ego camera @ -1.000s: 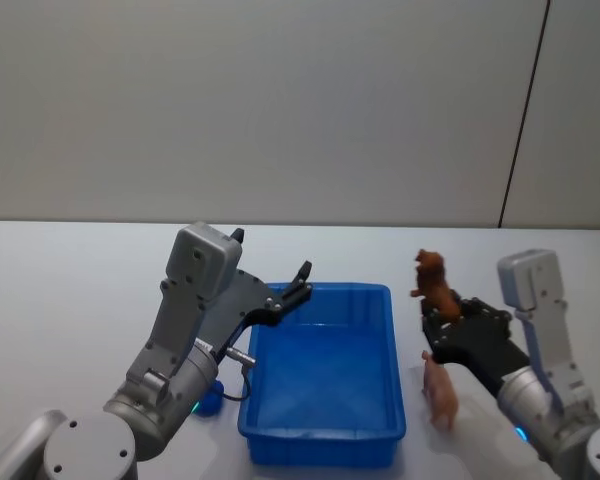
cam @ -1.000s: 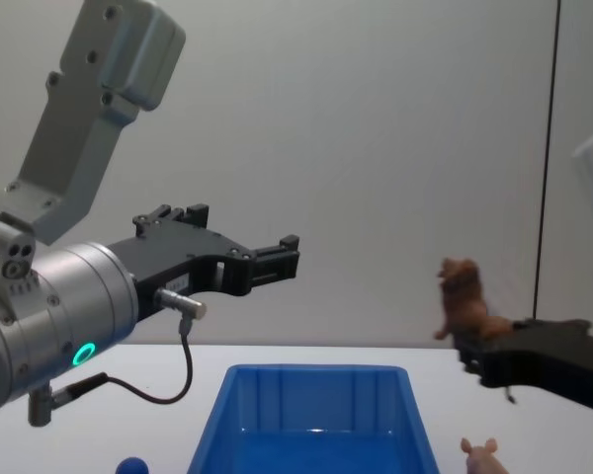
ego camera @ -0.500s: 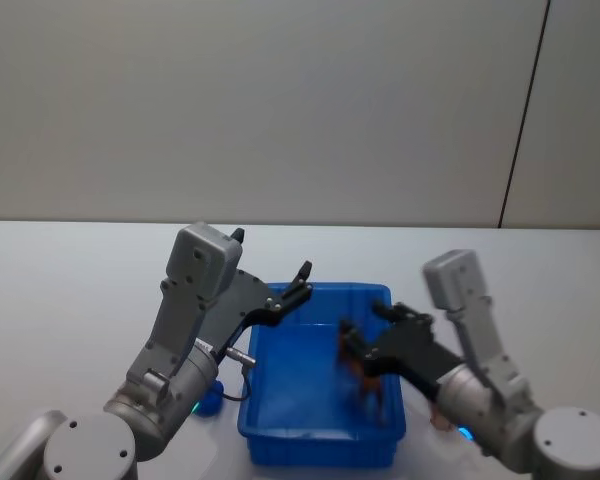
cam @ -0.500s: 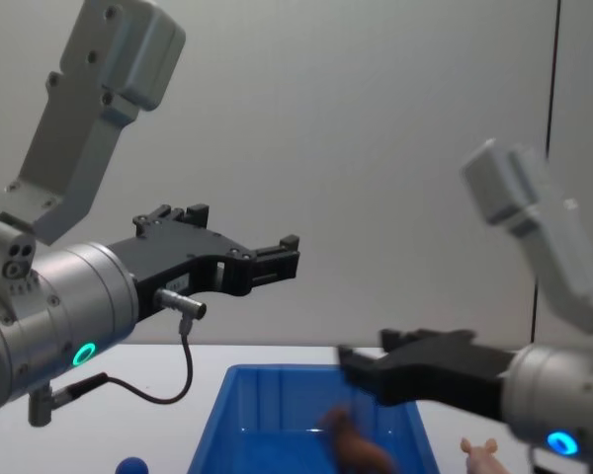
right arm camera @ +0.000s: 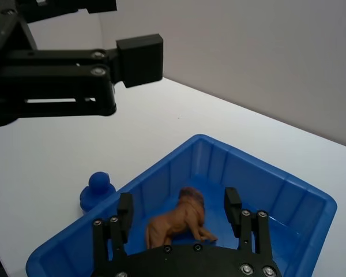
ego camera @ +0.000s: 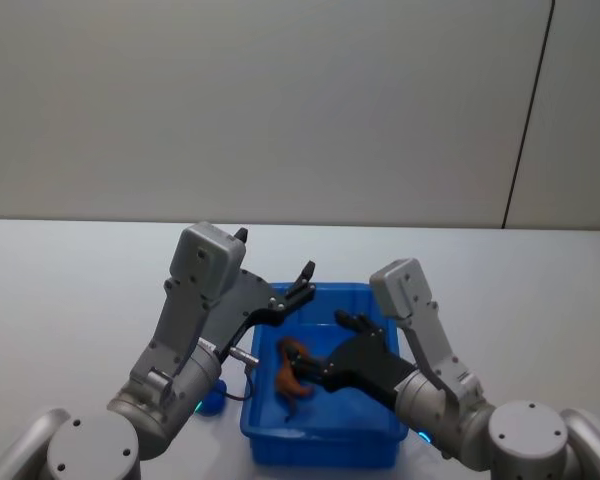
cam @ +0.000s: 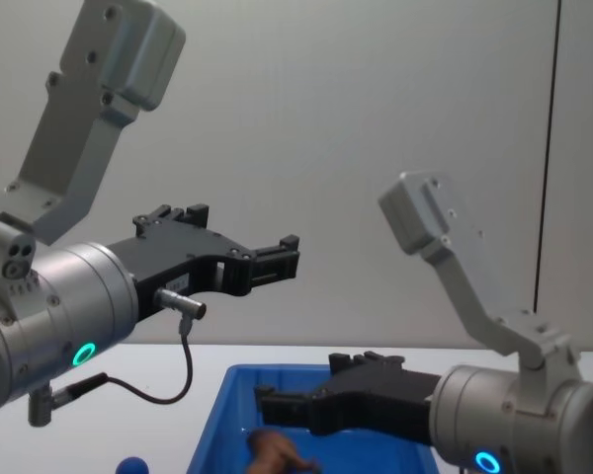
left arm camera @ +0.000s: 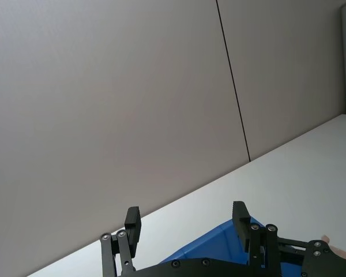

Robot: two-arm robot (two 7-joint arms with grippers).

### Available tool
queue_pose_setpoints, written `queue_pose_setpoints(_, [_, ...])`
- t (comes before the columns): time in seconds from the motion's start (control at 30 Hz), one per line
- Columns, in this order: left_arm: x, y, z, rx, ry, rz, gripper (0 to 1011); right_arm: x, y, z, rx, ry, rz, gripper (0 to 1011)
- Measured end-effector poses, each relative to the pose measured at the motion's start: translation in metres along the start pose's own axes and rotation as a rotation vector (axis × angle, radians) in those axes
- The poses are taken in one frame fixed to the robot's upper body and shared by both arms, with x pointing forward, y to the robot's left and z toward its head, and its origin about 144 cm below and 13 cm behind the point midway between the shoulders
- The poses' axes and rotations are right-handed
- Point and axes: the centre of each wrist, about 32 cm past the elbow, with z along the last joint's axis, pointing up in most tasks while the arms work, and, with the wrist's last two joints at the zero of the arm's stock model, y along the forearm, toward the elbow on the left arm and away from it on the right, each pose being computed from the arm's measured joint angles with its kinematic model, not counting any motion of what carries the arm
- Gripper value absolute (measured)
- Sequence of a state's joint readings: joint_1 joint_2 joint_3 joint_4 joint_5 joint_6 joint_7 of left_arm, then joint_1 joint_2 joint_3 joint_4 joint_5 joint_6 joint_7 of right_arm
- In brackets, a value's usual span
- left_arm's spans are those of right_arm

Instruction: Pick up the two dolls from the table and place them into the box.

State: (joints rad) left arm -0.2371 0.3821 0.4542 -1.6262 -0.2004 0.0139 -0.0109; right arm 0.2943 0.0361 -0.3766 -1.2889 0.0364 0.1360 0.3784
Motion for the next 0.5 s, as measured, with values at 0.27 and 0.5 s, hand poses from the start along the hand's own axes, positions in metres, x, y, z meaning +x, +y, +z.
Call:
queue_pose_setpoints(0.27, [0.0000, 0.0000, 0.0000, 0.000, 0.000, 0.000, 1001, -0.0026, 0.0010, -0.0036, -0.030, 0.009, -0.049, 1001])
queue_pose_setpoints(0.5, [0.0000, 0.0000, 0.0000, 0.000, 0.000, 0.000, 1001, -0.0032, -0.0081, -0.0078, -0.053, 0.014, -0.136, 1001])
